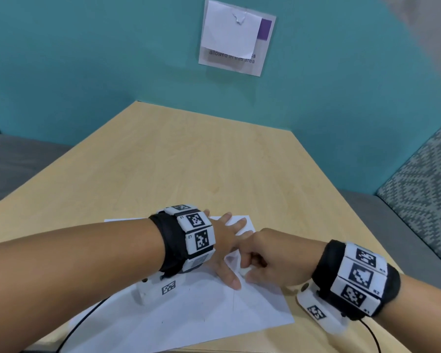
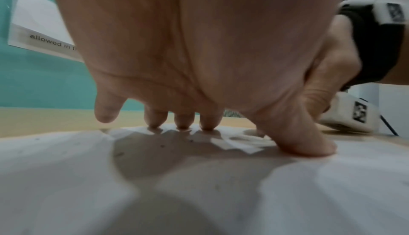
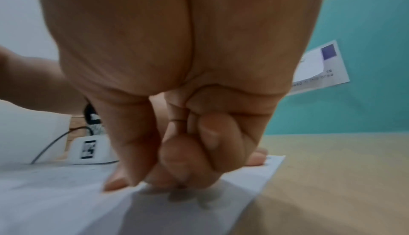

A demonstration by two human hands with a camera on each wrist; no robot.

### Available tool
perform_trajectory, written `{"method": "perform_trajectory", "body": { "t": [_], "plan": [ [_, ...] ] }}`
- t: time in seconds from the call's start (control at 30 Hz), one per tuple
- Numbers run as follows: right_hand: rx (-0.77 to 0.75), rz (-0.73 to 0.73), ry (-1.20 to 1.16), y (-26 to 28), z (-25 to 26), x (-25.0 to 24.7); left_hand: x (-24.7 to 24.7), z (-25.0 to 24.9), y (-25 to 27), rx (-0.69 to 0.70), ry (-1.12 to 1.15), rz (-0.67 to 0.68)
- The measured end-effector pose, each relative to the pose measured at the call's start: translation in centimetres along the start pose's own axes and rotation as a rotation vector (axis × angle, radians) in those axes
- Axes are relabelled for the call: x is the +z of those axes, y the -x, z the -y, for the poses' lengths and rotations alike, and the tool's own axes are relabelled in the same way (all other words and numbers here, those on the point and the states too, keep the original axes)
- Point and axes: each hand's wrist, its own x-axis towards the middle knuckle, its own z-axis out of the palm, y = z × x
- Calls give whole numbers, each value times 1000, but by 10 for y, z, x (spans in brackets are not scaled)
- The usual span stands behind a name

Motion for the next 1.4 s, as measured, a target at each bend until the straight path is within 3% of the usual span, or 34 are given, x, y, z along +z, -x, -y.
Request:
{"method": "perform_trajectory", "body": {
  "t": [0.13, 0.27, 0.43, 0.57, 0.73, 0.87, 1.0, 1.17, 1.3, 1.4],
  "plan": [
    [103, -53, 37, -8, -15, -14, -4, -3, 3, 2, -34, 16],
    [-10, 51, -54, -1, 1, 2, -2, -1, 3, 0, -3, 10],
    [100, -56, 15, -8, -17, -14, -3, -4, 5, -6, -48, 2],
    [-2, 50, -56, 0, -2, 1, 0, 0, 4, 1, -2, -29],
    [105, -59, -25, -6, -23, -15, 3, 2, -2, -3, -37, -24],
    [-5, 52, -52, 0, -4, -1, 4, 3, -3, -3, -40, -42],
    [110, -40, -30, -5, -24, -19, 3, 3, -4, -7, -60, -27],
    [10, 33, -20, 1, -6, -3, 6, 5, -6, -16, -67, -41],
    [121, -61, 2, -1, -24, -16, 7, 5, -9, -23, -68, -28],
    [62, -14, 14, 4, -14, -3, 9, 7, -9, -29, -68, -26]
  ]
}}
